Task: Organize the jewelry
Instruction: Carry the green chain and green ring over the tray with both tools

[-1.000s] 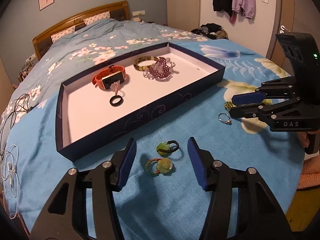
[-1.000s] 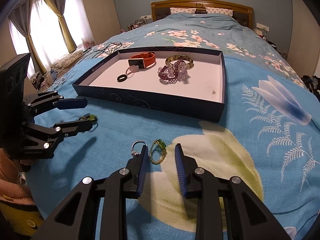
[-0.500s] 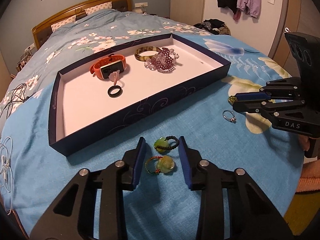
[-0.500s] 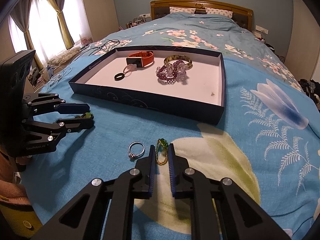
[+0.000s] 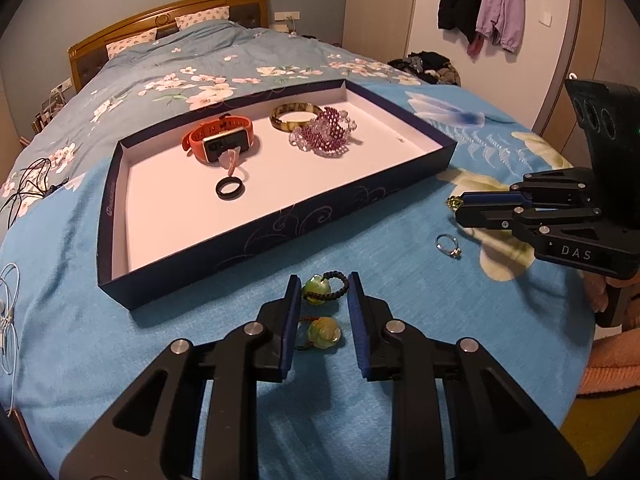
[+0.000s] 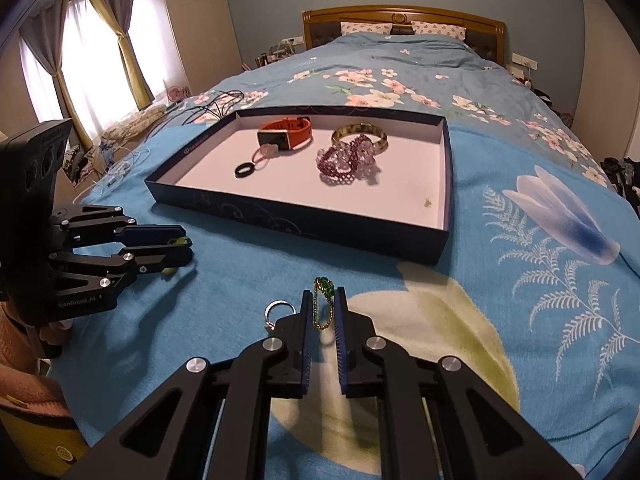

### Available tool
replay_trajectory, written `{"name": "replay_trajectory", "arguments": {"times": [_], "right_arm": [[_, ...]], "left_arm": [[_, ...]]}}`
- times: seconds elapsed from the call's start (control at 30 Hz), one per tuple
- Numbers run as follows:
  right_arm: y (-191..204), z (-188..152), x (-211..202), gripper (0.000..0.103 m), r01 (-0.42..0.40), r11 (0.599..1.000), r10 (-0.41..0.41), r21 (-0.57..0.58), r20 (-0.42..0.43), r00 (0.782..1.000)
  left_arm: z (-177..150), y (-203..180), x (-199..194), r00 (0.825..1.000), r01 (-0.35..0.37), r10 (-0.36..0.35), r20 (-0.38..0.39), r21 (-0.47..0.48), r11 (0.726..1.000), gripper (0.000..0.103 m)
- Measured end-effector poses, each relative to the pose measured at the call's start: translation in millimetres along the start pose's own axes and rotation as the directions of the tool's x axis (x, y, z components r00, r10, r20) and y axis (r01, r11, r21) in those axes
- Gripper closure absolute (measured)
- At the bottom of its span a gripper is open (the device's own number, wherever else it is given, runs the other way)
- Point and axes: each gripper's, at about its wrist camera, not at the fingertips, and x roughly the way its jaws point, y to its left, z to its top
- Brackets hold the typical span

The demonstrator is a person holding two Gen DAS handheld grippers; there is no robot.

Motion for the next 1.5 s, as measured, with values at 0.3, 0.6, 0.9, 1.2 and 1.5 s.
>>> {"name": "replay_trajectory", "arguments": {"times": [0.3,0.6,0.9,1.2,1.5], "right_arm": [[0,8,-12,0.094,-0.044,0.999,0.043,0.008,0.067,0.997],[3,20,-21,0.094,-0.056,0.998,0.054,0.009,0.123,0.991],[5,34,-23,0.094,-0.056,0.998,0.056,-0.002,0.159,0.986],[1,46,-15,0.094,-0.066,0.998,0.065,0.001,0.170,0.983],[0,59,-6,0.094,-0.065,0.998,0.065,-0.007,0.171,0.983]], "left_arm": [[6,1,-22,0.997,-0.001,0.003,0.078,-0.024,1.000,0.079],[15,5,-36,0.991,-0.005,0.011,0.134,-0.043,0.999,0.079],[25,13,-41,0.985,-0.012,0.024,0.170,-0.069,0.998,0.079],[33,18,-38,0.983,-0.025,0.039,0.179,-0.081,0.996,0.079],[42,24,-30,0.983,-0.029,0.046,0.178,-0.093,0.995,0.079]]}}
